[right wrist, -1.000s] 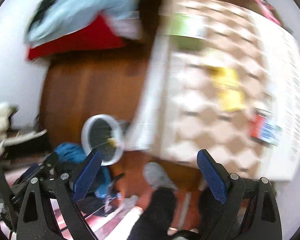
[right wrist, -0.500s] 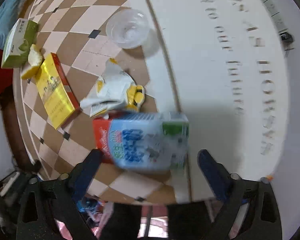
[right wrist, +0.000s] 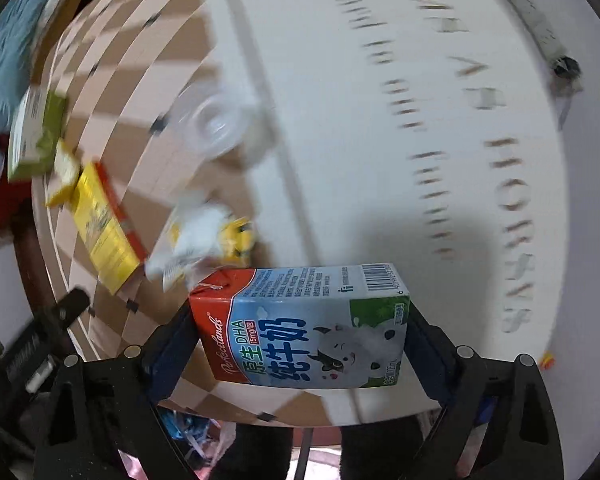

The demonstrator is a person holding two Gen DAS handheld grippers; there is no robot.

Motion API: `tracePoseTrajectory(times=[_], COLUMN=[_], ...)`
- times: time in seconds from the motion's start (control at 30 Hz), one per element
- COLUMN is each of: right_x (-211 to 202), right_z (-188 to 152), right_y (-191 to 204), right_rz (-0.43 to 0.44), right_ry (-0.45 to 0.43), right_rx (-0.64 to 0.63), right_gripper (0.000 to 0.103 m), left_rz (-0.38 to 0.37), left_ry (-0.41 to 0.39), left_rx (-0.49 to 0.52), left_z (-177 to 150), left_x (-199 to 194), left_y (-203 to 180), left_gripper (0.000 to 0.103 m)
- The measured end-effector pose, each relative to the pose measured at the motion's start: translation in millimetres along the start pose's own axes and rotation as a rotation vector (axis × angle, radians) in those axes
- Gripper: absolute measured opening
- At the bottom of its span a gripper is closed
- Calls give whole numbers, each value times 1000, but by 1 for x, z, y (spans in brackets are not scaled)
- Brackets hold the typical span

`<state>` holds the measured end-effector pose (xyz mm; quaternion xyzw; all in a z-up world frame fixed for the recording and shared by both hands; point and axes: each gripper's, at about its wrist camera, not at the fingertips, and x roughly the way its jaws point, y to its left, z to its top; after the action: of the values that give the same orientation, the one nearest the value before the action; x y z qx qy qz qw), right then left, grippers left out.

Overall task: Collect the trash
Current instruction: 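Grasp the yellow cigarette pack with the left tool while the right tool grasps the milk carton, then carry the cigarette pack and milk carton over the trash bin with both tools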

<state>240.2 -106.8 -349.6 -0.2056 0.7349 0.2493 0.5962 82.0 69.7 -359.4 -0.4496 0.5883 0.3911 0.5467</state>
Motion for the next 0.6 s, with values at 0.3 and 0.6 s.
tracePoseTrajectory(times=[0.3,0.6], right_x=[-5,-24], right_z=[24,14], right_y=[-17,18], right_rz=[-33,-83], right_ry=[-21,-89], right_rx=[47,-68], right_gripper=[95,95], left_rz=[29,54], left_ry=[-87,-143], left_rx=[30,81], left_z=[6,-14], left_x=[-7,-36], left_y=[-41,-48], left_gripper=[52,52])
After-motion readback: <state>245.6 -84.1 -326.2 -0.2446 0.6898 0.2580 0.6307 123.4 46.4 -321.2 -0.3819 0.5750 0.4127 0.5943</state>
